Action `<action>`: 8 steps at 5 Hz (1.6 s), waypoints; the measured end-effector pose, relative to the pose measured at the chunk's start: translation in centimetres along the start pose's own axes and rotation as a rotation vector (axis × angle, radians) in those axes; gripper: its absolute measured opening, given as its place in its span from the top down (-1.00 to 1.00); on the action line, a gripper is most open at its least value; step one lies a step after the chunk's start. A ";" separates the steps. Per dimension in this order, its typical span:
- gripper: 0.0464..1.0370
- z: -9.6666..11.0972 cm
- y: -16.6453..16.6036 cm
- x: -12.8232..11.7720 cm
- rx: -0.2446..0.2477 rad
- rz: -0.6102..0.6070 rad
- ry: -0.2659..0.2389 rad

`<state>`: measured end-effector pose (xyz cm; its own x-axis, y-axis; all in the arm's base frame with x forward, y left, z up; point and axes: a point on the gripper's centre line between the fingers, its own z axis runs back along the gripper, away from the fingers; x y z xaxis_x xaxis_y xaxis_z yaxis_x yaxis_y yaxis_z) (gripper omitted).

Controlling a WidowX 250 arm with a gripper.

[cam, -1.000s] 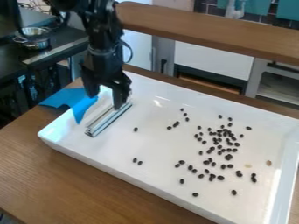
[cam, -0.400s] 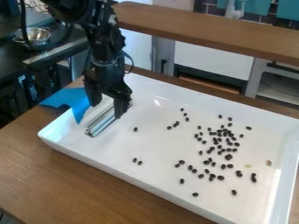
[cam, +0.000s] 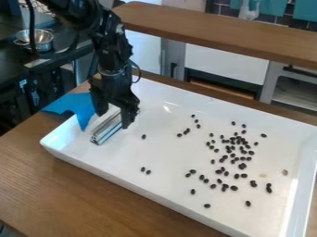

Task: Sweep into pile

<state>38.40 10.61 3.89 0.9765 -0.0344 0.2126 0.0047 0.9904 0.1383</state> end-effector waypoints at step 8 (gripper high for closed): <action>0.37 0.7 -8.2 -2.1 -0.157 -0.074 0.068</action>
<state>36.17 2.50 2.97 0.9846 -0.1037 0.1408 0.1050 0.9945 -0.0024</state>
